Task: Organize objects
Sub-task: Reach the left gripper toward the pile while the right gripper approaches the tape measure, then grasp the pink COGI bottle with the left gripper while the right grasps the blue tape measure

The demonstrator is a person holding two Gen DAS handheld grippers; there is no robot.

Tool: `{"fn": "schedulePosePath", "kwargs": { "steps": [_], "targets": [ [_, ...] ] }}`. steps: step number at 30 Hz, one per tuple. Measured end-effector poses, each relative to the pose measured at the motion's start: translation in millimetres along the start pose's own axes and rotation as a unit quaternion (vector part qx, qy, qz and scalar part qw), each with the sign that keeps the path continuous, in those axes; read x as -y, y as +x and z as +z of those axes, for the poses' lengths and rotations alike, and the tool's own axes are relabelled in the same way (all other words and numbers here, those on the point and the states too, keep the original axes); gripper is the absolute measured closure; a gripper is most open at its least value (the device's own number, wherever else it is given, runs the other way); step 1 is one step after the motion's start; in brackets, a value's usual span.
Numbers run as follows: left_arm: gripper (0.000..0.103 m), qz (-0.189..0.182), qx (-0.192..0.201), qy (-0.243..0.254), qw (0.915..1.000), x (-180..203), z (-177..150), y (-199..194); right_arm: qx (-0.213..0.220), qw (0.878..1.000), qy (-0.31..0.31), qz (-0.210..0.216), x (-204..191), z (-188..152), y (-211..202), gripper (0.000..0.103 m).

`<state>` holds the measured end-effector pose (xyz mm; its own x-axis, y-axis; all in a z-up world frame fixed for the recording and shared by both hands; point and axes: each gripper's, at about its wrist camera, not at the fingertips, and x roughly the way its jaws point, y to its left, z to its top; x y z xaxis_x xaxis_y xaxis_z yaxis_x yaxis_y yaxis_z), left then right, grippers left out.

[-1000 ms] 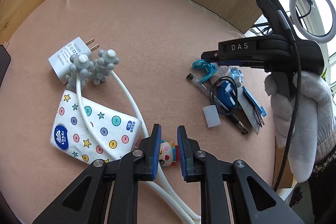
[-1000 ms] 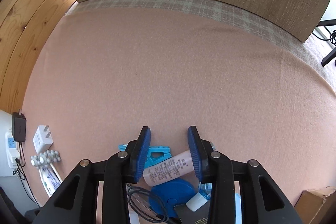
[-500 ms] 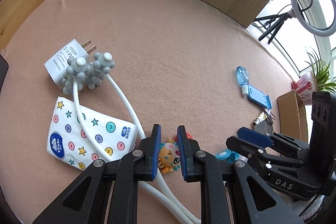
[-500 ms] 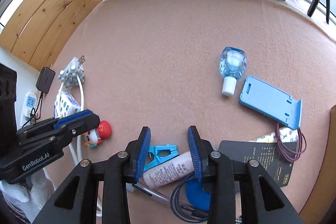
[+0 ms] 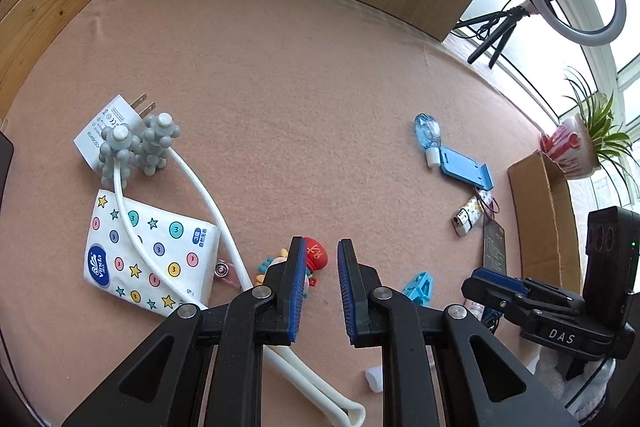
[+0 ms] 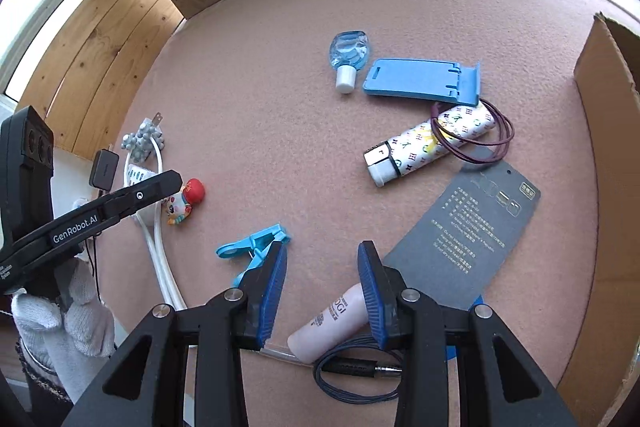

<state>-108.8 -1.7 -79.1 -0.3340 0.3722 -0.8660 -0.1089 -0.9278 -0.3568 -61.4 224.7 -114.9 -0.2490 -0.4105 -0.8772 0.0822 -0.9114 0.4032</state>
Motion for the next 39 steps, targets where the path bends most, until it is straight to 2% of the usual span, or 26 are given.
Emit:
{"fn": "schedulePosePath", "kwargs": {
  "steps": [2, 5, 11, 17, 21, 25, 29, 33, 36, 39],
  "targets": [
    [0.085, -0.008, -0.002, 0.006, 0.9999, 6, -3, -3, -0.003, 1.000, 0.019, 0.002, 10, 2, -1, 0.069],
    [0.085, -0.021, -0.004, 0.022, 0.9995, 20, -7, -5, 0.003, 0.999, 0.028, -0.028, 17, 3, -5, 0.069],
    [0.085, -0.037, -0.018, 0.058, 0.9975, 50, -13, 2, 0.041, 0.997, 0.060, -0.016, 27, 1, -34, 0.069],
    [0.085, -0.028, -0.040, 0.100, 0.9938, 70, -22, 15, 0.020, 0.997, 0.060, -0.050, 32, -9, -37, 0.069],
    [0.085, -0.038, -0.052, 0.099, 0.9929, 67, -26, 18, 0.006, 0.996, 0.091, -0.015, 43, -16, -39, 0.069],
    [0.085, -0.044, -0.058, 0.098, 0.9925, 68, -25, 20, -0.008, 0.996, 0.088, 0.008, 36, -16, -37, 0.069],
    [0.085, -0.045, -0.056, 0.103, 0.9921, 73, -24, 21, -0.018, 0.996, 0.084, 0.000, 29, -15, -27, 0.074],
    [0.085, -0.057, -0.056, 0.107, 0.9910, 82, -26, 20, -0.015, 0.994, 0.104, -0.022, 36, -14, -28, 0.075],
    [0.085, -0.068, -0.061, 0.131, 0.9872, 98, -29, 20, -0.009, 0.992, 0.121, -0.042, 45, -13, -31, 0.075],
    [0.085, -0.084, -0.070, 0.150, 0.9826, 117, -36, 25, -0.007, 0.989, 0.139, -0.042, 53, -11, -33, 0.075]
  ]
}}
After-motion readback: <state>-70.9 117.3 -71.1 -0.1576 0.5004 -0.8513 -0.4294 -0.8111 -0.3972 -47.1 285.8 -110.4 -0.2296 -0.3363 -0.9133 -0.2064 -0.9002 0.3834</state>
